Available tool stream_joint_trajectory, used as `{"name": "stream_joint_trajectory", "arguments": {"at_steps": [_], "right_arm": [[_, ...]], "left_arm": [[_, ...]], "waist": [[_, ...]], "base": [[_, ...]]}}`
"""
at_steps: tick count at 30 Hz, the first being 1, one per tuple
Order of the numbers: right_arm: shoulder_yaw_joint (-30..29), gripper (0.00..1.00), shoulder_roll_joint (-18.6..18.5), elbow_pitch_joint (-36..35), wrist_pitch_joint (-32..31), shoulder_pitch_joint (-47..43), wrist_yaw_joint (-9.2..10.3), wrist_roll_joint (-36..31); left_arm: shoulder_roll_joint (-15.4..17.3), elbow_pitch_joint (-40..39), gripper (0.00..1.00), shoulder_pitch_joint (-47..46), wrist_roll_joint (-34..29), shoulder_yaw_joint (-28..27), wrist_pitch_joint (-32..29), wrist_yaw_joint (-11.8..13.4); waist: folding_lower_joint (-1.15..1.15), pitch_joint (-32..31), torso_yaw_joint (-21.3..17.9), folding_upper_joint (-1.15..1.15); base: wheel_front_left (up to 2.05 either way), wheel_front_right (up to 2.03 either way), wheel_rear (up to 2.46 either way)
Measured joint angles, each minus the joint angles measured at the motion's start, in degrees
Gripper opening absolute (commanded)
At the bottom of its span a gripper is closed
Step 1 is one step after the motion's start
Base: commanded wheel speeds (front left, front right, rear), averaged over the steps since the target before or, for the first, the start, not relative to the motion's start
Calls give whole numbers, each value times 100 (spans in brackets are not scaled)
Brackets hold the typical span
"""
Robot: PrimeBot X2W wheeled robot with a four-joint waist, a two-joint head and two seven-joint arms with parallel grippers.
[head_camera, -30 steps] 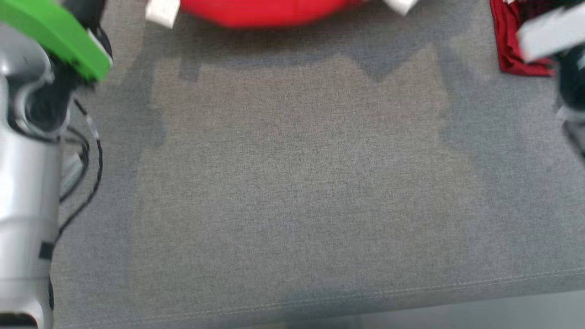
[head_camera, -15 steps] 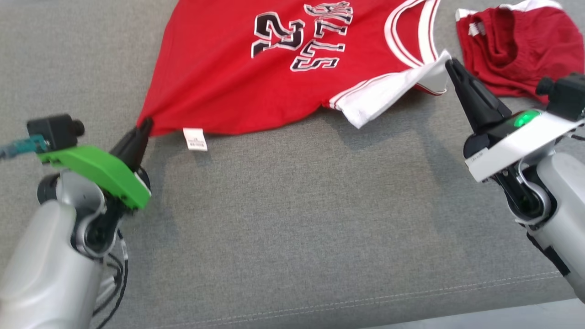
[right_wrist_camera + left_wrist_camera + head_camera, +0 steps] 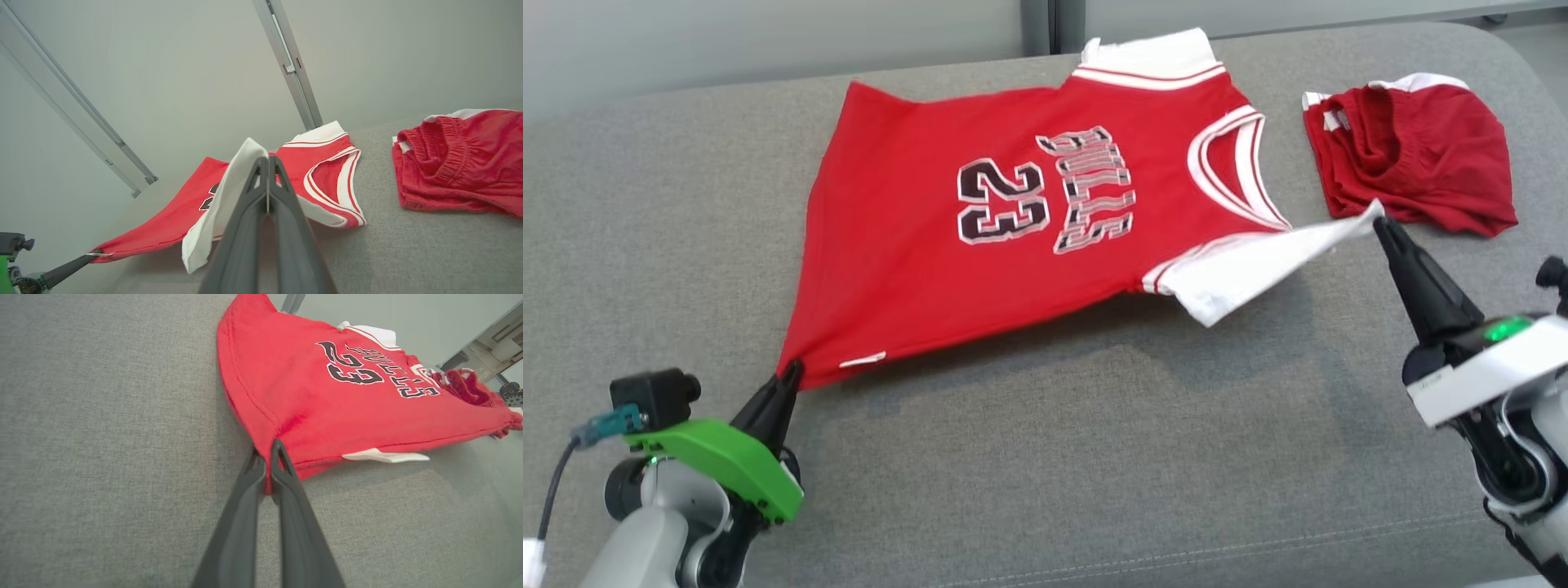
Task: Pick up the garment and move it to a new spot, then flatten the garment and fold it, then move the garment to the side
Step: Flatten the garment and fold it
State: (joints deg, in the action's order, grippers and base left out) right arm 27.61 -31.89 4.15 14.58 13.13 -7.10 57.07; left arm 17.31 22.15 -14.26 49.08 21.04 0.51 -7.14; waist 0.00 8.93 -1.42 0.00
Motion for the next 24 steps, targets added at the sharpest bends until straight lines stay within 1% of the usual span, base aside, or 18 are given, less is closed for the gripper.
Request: {"name": "stream_joint_trajectory", "arguments": {"at_steps": [4, 6, 10, 13, 18, 21, 24], "right_arm": [[-99, 0, -52, -186, 0, -424, 0, 133], [-60, 0, -57, -271, 0, -639, 0, 301], [29, 0, -73, -321, 0, -1014, 0, 364], [188, 0, -144, -327, 0, -1307, 0, 463], [658, 0, -259, -390, 0, -1627, 0, 694], [711, 0, -311, -511, 0, -1637, 0, 715], [787, 0, -478, -538, 0, -1611, 0, 704]], "left_arm": [[26, -104, 0, 305, -44, 16, 186, 0], [21, -141, 0, 450, -43, 18, 265, 0], [24, -146, 0, 669, -43, 14, 333, 7], [24, -154, 0, 862, -53, 16, 422, 14], [7, -232, 0, 938, -114, -1, 601, 70], [7, -264, 0, 960, -148, -18, 671, 163], [1, -258, 0, 960, -165, -2, 712, 164]], "waist": [[0, -93, 24, 0], [0, -119, 19, 0], [0, -140, 2, 0], [0, -146, -17, 0], [0, -118, -27, 0], [0, -77, -33, 0], [0, -33, -42, 0]], "base": [[0, 0, 0], [0, 0, 0], [0, 0, 0], [0, 0, 0], [0, 0, 0], [0, 0, 0], [0, 0, 0]]}}
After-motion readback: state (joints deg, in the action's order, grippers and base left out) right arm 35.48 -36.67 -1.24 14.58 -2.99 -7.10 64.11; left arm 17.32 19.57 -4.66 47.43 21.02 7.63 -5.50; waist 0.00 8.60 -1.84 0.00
